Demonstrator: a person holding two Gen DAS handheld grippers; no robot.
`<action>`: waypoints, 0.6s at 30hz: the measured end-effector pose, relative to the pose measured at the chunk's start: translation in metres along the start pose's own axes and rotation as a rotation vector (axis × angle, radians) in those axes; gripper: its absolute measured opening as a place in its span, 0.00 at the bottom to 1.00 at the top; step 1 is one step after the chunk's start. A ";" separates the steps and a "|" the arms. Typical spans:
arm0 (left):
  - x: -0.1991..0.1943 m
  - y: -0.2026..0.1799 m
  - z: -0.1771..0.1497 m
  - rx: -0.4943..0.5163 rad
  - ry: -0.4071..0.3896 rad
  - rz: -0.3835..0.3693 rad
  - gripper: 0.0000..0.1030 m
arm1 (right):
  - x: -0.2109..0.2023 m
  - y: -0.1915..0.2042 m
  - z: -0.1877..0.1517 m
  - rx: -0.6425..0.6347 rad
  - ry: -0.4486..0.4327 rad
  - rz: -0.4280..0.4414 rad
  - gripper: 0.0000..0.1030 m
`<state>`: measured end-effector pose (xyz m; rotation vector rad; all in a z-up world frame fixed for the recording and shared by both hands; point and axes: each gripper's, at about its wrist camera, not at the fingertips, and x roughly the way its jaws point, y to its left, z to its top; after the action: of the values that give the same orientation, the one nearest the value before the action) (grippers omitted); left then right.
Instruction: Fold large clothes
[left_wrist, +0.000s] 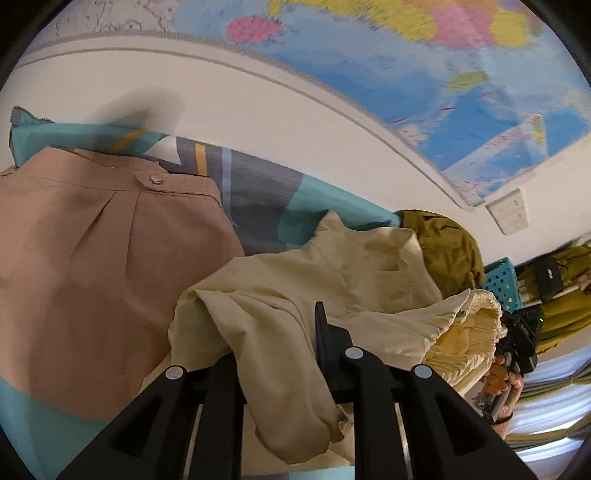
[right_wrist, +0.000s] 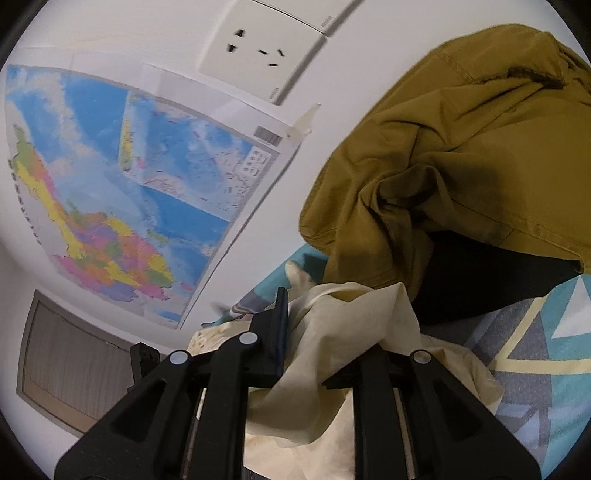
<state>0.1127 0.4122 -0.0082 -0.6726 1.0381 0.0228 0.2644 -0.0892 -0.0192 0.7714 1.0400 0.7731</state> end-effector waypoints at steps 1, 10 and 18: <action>0.005 0.001 0.003 -0.005 0.008 0.007 0.14 | 0.002 0.000 0.000 0.002 0.002 -0.004 0.20; 0.037 0.009 0.019 -0.045 0.058 0.036 0.16 | -0.020 0.030 -0.014 -0.083 -0.076 0.002 0.92; 0.050 0.014 0.026 -0.074 0.083 0.037 0.17 | -0.003 0.111 -0.088 -0.551 -0.018 -0.104 0.92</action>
<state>0.1550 0.4227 -0.0461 -0.7262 1.1341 0.0655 0.1617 -0.0194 0.0482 0.2500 0.7876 0.9062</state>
